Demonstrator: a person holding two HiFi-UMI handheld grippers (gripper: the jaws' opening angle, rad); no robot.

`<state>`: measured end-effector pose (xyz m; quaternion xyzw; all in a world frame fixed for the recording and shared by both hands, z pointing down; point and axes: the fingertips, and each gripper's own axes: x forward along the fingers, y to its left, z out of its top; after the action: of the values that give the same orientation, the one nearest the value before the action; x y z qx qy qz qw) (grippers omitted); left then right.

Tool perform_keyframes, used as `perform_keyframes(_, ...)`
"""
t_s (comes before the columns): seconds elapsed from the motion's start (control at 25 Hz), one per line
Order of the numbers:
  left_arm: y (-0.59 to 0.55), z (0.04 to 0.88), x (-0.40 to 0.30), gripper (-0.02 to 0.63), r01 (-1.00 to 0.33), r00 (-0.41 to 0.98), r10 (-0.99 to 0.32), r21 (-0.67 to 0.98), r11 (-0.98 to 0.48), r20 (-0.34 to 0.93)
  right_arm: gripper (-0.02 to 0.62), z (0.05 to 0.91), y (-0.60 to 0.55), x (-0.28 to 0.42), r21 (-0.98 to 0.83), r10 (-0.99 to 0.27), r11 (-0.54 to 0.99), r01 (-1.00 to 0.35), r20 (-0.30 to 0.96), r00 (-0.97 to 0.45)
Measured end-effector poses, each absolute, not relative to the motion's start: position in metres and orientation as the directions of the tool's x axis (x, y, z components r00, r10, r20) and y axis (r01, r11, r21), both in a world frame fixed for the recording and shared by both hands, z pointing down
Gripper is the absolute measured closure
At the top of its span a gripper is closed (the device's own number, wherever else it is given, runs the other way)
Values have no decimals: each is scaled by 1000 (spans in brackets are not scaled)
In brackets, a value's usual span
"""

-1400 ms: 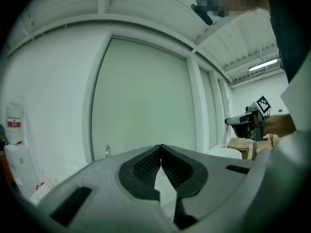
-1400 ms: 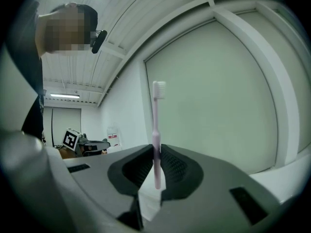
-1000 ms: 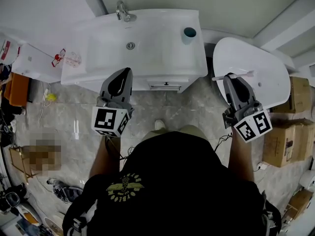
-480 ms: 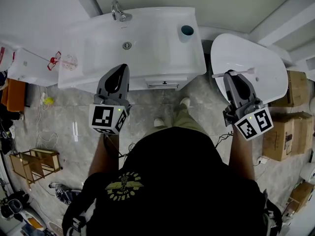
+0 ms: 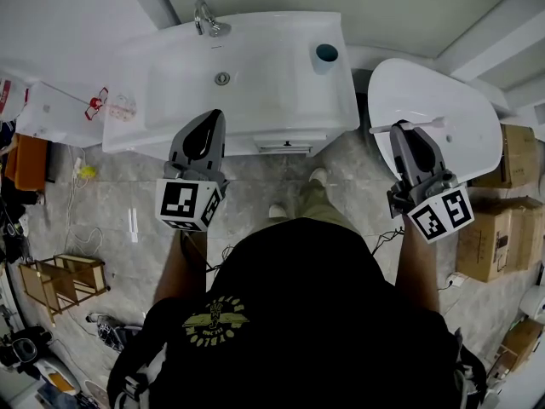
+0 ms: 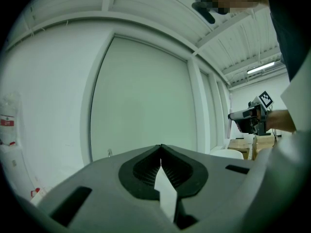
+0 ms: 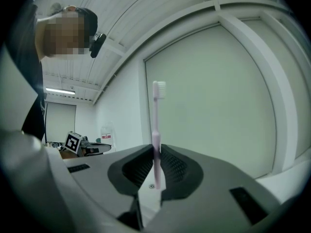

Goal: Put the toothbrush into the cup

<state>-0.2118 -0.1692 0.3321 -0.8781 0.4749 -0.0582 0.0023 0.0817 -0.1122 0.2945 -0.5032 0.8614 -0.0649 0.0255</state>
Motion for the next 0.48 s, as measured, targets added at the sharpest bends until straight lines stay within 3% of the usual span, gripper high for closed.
perform_keyframes(0.48, -186, 330, -189, 594, -826, 552, -827, -64, -560, 106, 546, 300, -128, 98, -153, -872, 480, -864, 21, -489)
